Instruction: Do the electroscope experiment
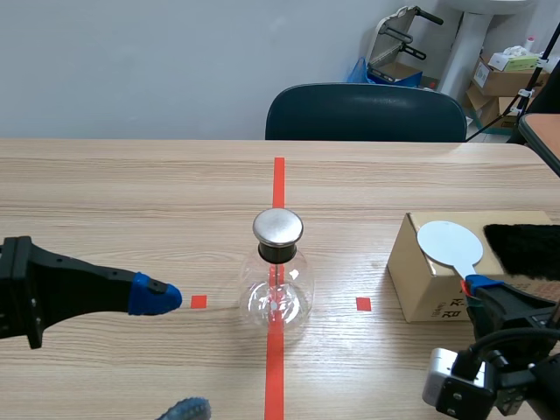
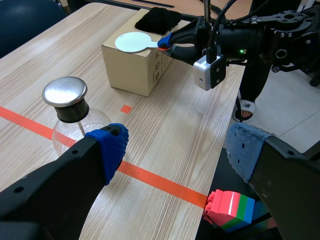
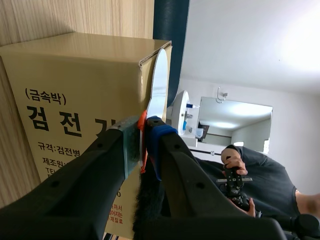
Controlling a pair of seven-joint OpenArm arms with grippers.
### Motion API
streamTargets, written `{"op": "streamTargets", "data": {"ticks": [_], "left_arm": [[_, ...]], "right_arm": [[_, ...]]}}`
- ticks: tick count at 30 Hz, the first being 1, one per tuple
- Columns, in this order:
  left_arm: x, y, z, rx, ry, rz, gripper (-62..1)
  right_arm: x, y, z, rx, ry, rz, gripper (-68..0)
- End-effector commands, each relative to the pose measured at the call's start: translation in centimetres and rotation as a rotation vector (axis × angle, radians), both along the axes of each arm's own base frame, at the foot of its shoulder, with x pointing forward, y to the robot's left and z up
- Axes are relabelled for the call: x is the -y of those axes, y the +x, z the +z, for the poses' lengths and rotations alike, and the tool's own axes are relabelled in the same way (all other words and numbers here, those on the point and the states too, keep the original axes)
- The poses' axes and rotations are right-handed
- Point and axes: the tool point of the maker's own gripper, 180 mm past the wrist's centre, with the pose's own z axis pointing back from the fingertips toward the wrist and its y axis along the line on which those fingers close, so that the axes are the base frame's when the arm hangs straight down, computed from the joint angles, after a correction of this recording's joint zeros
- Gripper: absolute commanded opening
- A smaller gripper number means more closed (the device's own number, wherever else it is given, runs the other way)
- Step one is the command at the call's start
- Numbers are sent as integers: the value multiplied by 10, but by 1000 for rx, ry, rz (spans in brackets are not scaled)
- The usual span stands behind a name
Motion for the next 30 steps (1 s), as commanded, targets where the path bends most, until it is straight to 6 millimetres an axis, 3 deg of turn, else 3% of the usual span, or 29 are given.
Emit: {"op": "streamTargets", "data": {"ticks": [1, 16, 21, 23, 30], "left_arm": [[3, 0, 7, 3, -31, 2, -172], [3, 0, 7, 3, -31, 2, -172], [3, 0, 7, 5, -30, 5, -179], [2, 3, 7, 14, -27, 20, -230], [1, 6, 9, 56, -19, 27, -523]], "right_arm": [[3, 8, 10, 38, -7, -1, -667], [1, 7, 11, 42, -8, 9, -664], [1, 14, 37, 130, 35, -19, -664], [0, 18, 50, 164, 43, -34, -664], [-20, 27, 74, 246, 25, -29, -664]]}}
